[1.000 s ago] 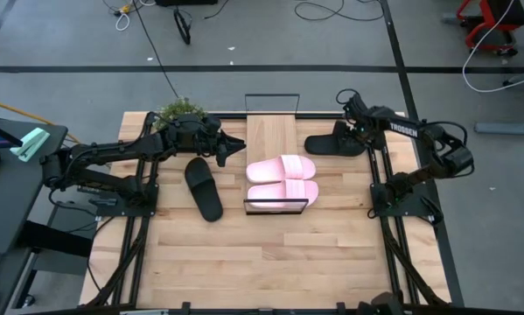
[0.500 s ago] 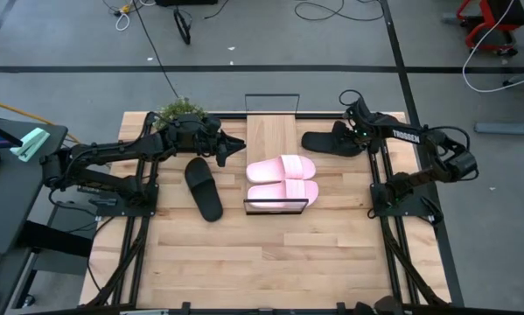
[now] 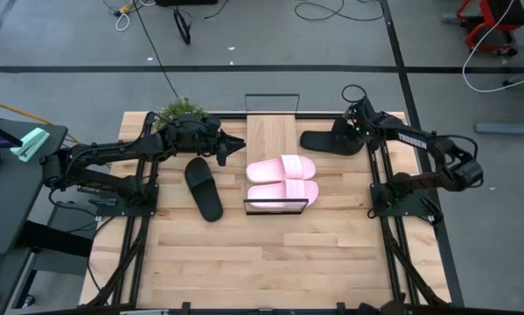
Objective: Pick and place slides into the shelf
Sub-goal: Put the right black slides on the shelf
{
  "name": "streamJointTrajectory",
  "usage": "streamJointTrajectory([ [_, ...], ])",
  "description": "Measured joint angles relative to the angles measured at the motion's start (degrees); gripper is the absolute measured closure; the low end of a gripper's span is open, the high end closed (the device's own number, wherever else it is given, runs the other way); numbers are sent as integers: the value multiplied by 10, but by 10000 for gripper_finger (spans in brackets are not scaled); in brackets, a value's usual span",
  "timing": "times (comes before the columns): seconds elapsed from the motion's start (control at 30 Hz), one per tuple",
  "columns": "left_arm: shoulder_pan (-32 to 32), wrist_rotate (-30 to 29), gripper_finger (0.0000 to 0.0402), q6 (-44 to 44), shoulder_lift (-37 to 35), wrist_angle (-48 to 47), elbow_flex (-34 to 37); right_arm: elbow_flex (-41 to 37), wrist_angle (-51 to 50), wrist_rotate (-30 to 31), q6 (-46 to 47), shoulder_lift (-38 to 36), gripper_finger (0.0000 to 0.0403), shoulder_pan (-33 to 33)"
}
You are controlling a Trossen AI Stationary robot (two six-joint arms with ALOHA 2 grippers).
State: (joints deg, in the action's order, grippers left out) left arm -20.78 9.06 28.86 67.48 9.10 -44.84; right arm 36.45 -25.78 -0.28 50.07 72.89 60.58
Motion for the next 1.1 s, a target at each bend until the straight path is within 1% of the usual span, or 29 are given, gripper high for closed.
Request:
streamJointTrajectory([
  [0.07, 0, 0, 291, 0, 0, 0, 0, 0, -1, 11, 0, -7, 336, 0],
  [0.13, 0, 0, 288, 0, 0, 0, 0, 0, -1, 17, -1, -12, 339, 0],
  [0.23, 0, 0, 285, 0, 0, 0, 0, 0, -2, 18, -1, -17, 323, 0],
  [0.33, 0, 0, 286, 0, 0, 0, 0, 0, -11, 17, -3, -25, 287, 0],
  [0.5, 0, 0, 291, 0, 0, 0, 0, 0, -35, 5, -15, -43, 207, 3],
  [0.63, 0, 0, 289, 0, 0, 0, 0, 0, -83, -4, -23, -47, 146, 25],
  [0.73, 0, 0, 286, 0, 0, 0, 0, 0, -109, -3, -34, -47, 118, 43],
  [0.83, 0, 0, 285, 0, 0, 0, 0, 0, -79, -31, -51, -47, 112, 55],
  [0.93, 0, 0, 288, 0, 0, 0, 0, 0, -53, -47, -49, -47, 120, 62],
  [1.03, 0, 0, 291, 0, 0, 0, 0, 0, -52, -53, -50, -41, 128, 71],
  [1.1, 0, 0, 291, 0, 0, 0, 0, -8, -34, -75, -51, -37, 130, 78],
])
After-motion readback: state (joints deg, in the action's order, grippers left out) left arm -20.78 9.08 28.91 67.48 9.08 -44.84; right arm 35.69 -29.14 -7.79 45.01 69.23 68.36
